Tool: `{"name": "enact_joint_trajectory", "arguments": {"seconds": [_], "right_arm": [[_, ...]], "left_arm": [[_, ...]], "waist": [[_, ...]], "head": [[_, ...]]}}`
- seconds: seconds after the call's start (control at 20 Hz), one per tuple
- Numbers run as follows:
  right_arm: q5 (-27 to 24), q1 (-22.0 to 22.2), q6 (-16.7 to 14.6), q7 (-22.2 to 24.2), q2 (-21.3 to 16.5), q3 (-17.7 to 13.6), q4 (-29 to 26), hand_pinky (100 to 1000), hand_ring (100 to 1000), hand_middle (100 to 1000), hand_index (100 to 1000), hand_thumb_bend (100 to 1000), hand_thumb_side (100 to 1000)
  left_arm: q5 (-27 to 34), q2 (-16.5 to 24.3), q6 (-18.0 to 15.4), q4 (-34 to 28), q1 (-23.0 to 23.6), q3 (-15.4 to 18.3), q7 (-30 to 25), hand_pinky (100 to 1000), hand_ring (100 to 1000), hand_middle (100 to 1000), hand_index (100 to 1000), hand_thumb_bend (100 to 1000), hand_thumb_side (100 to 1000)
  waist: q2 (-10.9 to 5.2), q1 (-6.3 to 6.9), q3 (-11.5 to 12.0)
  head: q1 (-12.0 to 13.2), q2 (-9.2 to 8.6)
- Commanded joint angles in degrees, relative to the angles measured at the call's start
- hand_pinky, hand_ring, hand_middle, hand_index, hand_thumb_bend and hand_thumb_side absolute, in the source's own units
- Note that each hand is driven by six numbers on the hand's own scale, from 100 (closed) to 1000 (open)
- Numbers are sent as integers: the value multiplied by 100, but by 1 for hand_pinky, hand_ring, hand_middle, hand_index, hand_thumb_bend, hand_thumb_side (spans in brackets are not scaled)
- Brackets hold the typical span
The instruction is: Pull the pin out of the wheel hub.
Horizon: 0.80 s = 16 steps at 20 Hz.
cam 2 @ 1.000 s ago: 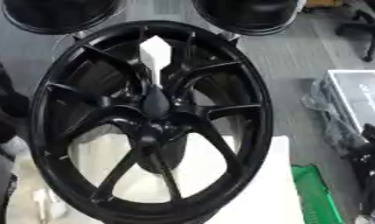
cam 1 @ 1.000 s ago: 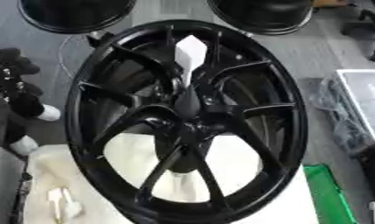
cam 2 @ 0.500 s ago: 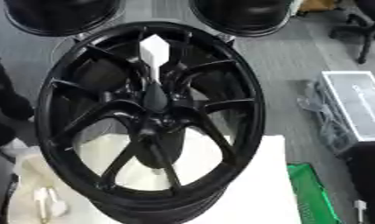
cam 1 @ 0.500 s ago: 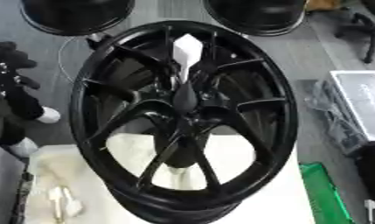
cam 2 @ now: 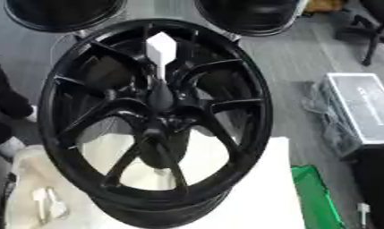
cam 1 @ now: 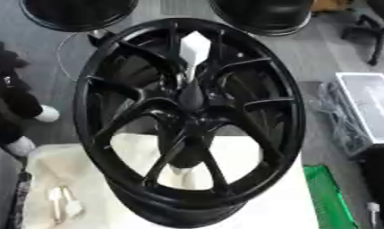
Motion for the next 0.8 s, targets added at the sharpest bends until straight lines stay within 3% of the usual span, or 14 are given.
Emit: {"name": "enact_joint_trajectory", "arguments": {"seconds": [0.05, 0.25, 0.45, 0.6, 0.8], "right_arm": [[-273, -321, 255, -60, -656, 64, 387, 690, 955, 878, 930, 100, 947], [-90, -890, 164, 253, -1227, 342, 913, 712, 975, 891, 935, 100, 907], [190, -1480, -184, 614, -1817, 888, 827, 744, 980, 893, 936, 100, 908], [77, -1920, -284, 884, -2232, 1300, 722, 752, 984, 896, 940, 100, 923], [-19, -2504, -91, 1244, -2192, 1673, 441, 775, 979, 899, 937, 100, 895]], "left_arm": [[36, 198, -30, -147, -77, -16, -32, 484, 664, 602, 724, 181, 940], [57, 191, -36, -150, -80, -6, -5, 484, 664, 602, 723, 181, 938], [65, 143, -16, -144, -111, -12, 13, 483, 663, 601, 722, 173, 939], [54, 113, 10, -120, -104, -31, 16, 483, 664, 602, 722, 172, 939], [38, 106, 16, -99, -43, -22, 38, 481, 665, 602, 720, 155, 934]], "waist": [[-68, -16, 75], [-99, -16, 215], [-95, 27, 275], [-140, 52, 304], [-230, 50, 283]], "head": [[-175, -52], [-324, 21], [-393, 41], [-468, 42], [-443, 42]]}}
